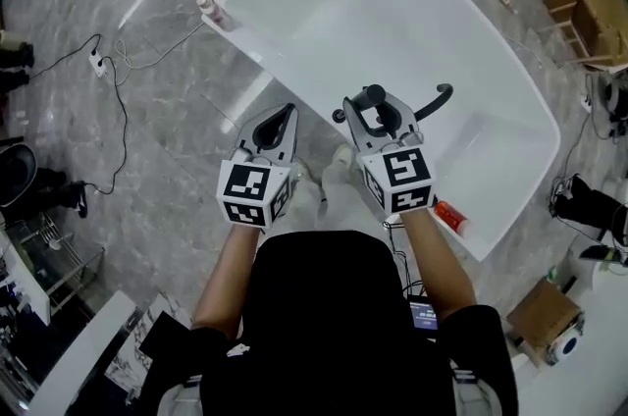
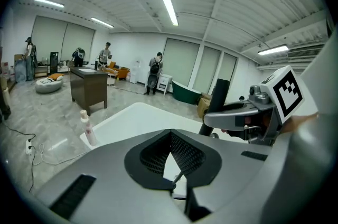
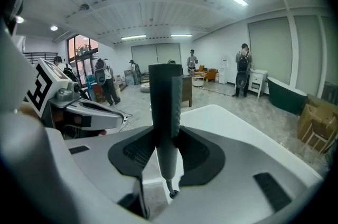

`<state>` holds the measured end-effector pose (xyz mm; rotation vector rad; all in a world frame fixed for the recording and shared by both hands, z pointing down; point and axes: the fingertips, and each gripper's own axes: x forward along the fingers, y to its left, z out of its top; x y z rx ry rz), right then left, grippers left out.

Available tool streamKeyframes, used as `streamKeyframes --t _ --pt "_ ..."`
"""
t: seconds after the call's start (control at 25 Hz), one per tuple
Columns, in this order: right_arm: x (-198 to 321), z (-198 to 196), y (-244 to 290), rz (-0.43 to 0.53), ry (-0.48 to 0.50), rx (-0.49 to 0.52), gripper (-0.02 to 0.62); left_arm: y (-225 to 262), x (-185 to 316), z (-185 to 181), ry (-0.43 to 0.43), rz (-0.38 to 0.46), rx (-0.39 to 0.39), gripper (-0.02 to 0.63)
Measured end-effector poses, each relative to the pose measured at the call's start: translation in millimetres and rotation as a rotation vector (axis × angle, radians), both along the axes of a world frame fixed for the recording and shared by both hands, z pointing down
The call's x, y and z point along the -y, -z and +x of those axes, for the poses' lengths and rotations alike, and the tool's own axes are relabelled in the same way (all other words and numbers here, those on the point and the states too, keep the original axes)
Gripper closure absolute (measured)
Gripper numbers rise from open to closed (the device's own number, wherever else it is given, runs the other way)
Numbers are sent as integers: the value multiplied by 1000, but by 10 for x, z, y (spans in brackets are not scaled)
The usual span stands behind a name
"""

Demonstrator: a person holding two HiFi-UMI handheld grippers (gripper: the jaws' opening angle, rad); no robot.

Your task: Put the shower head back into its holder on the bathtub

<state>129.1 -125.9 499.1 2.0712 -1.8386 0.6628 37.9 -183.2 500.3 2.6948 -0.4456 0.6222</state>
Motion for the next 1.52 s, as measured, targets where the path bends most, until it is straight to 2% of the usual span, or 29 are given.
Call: streamKeyframes --t 0.16,0.36,0.68,0.88,1.52 --pt "-24 0 -352 -48 -1 26 459 -305 -5 8 -16 9 32 592" --pt "-82 13 -805 -105 -24 64 459 -630 -78 32 -36 -20 69 592" --pt "-99 -22 -1387 -189 -10 88 459 -1028 -79 -9 -11 -35 88 592" --pt "-129 -25 -1779 -261 -7 70 459 -1245 -100 -24 -15 -65 114 592" --pt "-133 -107 -2792 -384 -3 86 459 -1911 -65 -208 7 -120 190 592"
